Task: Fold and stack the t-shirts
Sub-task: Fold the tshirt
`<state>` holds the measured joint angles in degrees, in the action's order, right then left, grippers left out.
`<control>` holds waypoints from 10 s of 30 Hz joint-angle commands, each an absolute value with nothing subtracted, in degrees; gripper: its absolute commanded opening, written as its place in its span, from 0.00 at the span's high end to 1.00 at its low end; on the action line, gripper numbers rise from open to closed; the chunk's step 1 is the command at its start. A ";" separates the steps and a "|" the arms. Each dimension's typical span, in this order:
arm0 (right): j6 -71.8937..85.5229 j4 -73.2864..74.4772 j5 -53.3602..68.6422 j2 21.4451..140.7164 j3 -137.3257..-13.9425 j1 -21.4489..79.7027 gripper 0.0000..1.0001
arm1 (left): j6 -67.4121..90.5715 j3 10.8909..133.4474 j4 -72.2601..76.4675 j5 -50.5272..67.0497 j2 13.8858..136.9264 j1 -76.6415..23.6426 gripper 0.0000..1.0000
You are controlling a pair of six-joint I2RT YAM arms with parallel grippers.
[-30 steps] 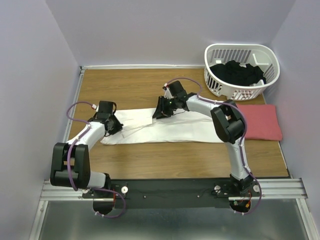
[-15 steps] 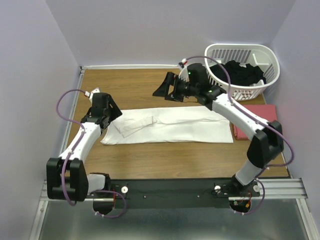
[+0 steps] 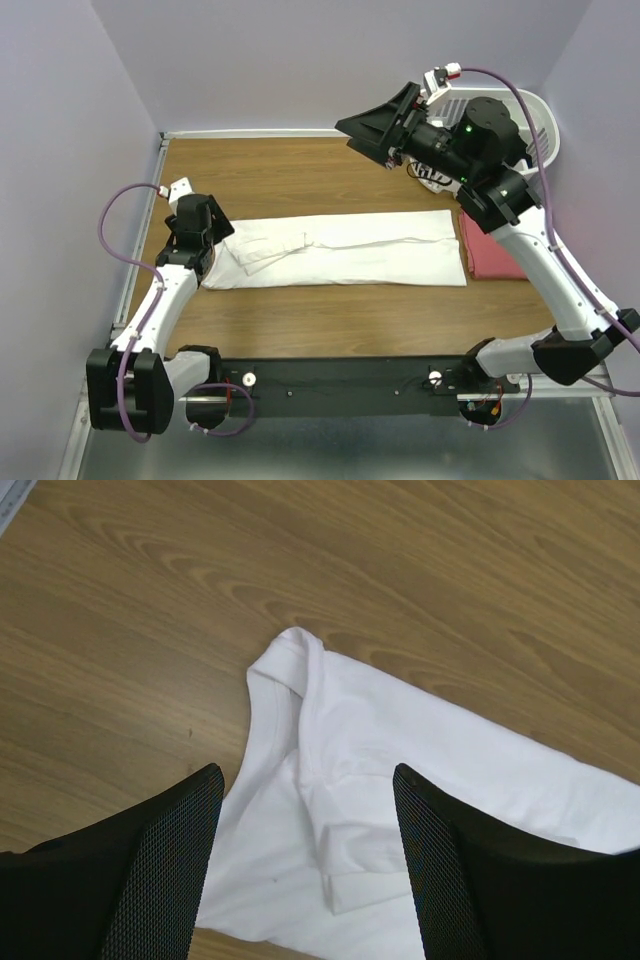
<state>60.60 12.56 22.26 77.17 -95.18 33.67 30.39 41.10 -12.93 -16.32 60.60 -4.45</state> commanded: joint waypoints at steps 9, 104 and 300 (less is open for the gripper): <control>56.26 15.21 22.84 84.45 -92.99 31.29 0.00 | 30.76 40.52 -12.91 -15.47 61.35 -5.27 0.23; 27.69 15.91 17.84 94.48 -55.90 18.63 0.09 | 62.49 37.53 -8.79 -22.67 79.54 -28.13 0.25; 16.88 28.75 8.87 88.68 -54.49 35.33 0.53 | 41.74 66.63 -21.19 -19.87 94.83 -25.74 0.17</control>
